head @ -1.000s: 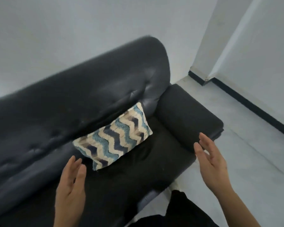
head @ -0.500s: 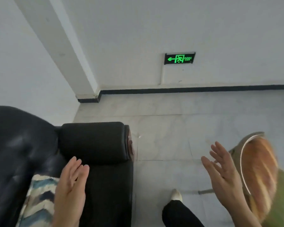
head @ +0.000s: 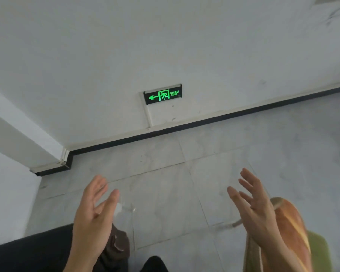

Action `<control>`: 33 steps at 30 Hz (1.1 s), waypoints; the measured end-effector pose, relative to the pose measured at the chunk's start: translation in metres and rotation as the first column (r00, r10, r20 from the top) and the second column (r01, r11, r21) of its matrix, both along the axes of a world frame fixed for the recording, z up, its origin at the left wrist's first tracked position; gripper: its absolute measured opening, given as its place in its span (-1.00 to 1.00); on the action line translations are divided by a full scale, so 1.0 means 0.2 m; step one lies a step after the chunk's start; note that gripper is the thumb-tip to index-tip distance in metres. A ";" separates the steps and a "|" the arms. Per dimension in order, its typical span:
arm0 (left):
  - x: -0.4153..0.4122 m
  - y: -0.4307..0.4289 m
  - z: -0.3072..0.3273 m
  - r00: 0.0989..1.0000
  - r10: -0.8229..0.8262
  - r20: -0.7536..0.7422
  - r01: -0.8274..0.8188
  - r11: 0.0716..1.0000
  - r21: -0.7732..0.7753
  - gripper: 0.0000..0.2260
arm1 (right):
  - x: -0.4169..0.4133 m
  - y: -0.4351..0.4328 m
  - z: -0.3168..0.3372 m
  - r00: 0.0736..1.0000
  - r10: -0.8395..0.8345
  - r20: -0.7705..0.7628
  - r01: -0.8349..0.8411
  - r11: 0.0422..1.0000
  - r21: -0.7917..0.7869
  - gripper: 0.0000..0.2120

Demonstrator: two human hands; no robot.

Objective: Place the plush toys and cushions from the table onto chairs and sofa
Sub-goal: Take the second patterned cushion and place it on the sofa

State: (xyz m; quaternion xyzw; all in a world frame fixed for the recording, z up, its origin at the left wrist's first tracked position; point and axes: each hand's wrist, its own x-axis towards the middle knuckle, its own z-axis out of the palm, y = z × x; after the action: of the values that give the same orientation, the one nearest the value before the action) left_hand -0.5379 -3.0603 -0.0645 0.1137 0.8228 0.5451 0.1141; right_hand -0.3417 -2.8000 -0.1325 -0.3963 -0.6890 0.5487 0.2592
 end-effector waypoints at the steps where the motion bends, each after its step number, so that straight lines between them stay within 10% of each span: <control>1: -0.09 0.09 -0.03 1.000 0.000 0.001 0.000 1.000 -0.004 -0.36 | -0.09 0.08 -0.01 1.000 -0.005 0.001 0.005 1.000 0.006 -0.33; 7: -0.73 0.82 -0.19 0.991 -0.040 0.127 0.028 0.996 0.090 -0.57 | -0.57 0.64 -0.08 0.992 -0.083 0.090 0.079 0.996 0.045 -0.29; 13: -1.17 1.87 -0.04 0.899 -0.410 0.153 0.400 0.912 0.093 -0.59 | -0.61 1.18 0.09 0.894 -0.447 0.020 0.445 0.893 0.065 -0.34; 23: -0.94 3.65 -0.10 0.673 -0.737 0.053 0.731 0.675 0.099 -0.59 | -0.31 2.16 -0.14 0.568 -0.823 -0.023 0.822 0.568 -0.046 -0.37; 33: -0.70 5.16 0.05 0.580 -0.814 0.030 0.801 0.577 0.162 -0.57 | -0.10 3.72 -0.02 0.622 -0.780 0.070 0.782 0.623 0.000 -0.33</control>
State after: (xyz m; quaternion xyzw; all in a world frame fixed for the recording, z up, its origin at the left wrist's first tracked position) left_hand -0.6782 -2.0284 -0.0537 0.4555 0.6361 0.4908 0.3834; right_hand -0.3624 -2.0569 -0.1367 -0.6768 -0.4483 0.3796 0.4437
